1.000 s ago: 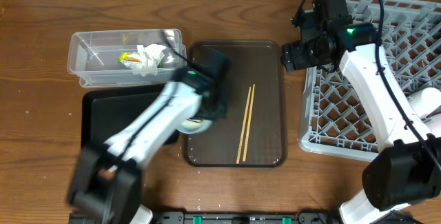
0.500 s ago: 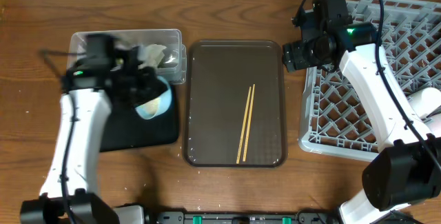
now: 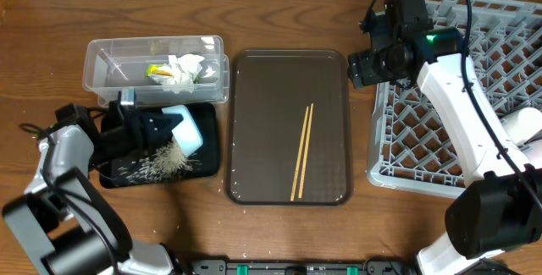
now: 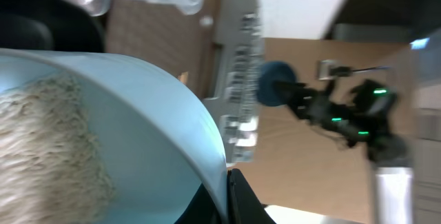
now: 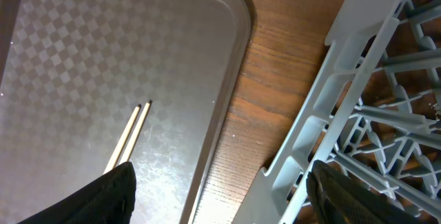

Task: Sort waste into correct bins and load items into the dishwasher rack
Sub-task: 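Tip the bowl over the black tray to pour out the rice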

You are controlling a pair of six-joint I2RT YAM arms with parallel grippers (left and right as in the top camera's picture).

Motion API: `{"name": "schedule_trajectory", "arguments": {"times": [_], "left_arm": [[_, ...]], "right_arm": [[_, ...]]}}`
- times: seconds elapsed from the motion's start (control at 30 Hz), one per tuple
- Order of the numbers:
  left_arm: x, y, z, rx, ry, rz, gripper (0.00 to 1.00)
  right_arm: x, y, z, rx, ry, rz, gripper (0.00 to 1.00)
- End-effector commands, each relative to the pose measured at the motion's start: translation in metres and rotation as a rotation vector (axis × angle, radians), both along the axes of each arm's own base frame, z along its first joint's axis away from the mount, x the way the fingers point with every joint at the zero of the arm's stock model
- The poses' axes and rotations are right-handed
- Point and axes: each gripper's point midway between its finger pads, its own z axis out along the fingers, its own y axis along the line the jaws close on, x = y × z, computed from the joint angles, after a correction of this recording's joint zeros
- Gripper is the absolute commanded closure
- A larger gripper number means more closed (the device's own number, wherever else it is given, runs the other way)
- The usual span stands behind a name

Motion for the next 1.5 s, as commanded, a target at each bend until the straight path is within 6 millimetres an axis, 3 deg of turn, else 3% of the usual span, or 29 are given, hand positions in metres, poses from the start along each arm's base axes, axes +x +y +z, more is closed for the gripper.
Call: {"name": "schedule_trajectory", "arguments": {"times": [0.0,0.27,0.63,0.7,0.77,0.8,0.83,0.9,0.93,1.03,1.13,1.27,1.47], "left_arm": [[0.006,0.004,0.012,-0.158,-0.025,0.037,0.94],[0.007,0.004,0.007,-0.293,0.204,0.069,0.94],[0.01,0.006,0.005,-0.261,0.167,0.066,0.94],[0.012,0.01,-0.011,-0.153,0.166,0.063,0.94],[0.009,0.016,-0.04,-0.014,0.273,0.081,0.94],[0.007,0.017,-0.044,-0.013,0.319,0.09,0.94],[0.009,0.013,-0.035,-0.047,0.263,0.075,0.94],[0.014,0.006,0.005,-0.153,0.002,0.034,0.94],[0.013,0.005,0.008,-0.156,-0.019,0.031,0.94],[0.012,0.01,-0.005,-0.077,0.02,0.037,0.94],[0.013,0.01,0.011,-0.144,-0.049,0.044,0.94],[0.014,0.011,0.009,-0.142,-0.032,0.047,0.94],[0.01,-0.009,0.007,-0.072,-0.012,-0.017,0.94]], "right_arm": [[0.0,-0.005,-0.003,-0.004,0.01,-0.023,0.21],[0.001,-0.006,-0.003,-0.01,0.007,-0.025,0.21],[0.001,-0.006,-0.003,-0.011,0.008,-0.022,0.22],[0.001,-0.006,-0.003,-0.011,0.008,-0.022,0.22],[0.001,-0.006,-0.003,-0.011,0.007,-0.022,0.21],[0.001,-0.006,-0.003,-0.011,0.008,-0.022,0.21],[0.0,-0.006,-0.003,-0.011,0.009,-0.022,0.22],[-0.001,-0.006,-0.004,-0.013,0.014,-0.022,0.21],[-0.001,-0.006,-0.004,-0.014,0.014,-0.019,0.21],[0.0,-0.007,-0.004,-0.014,0.013,-0.021,0.22],[-0.001,-0.009,-0.004,-0.015,0.017,-0.025,0.21],[0.0,-0.012,-0.004,-0.015,0.017,-0.033,0.21],[-0.001,-0.013,-0.005,-0.015,0.021,-0.034,0.21]]}}
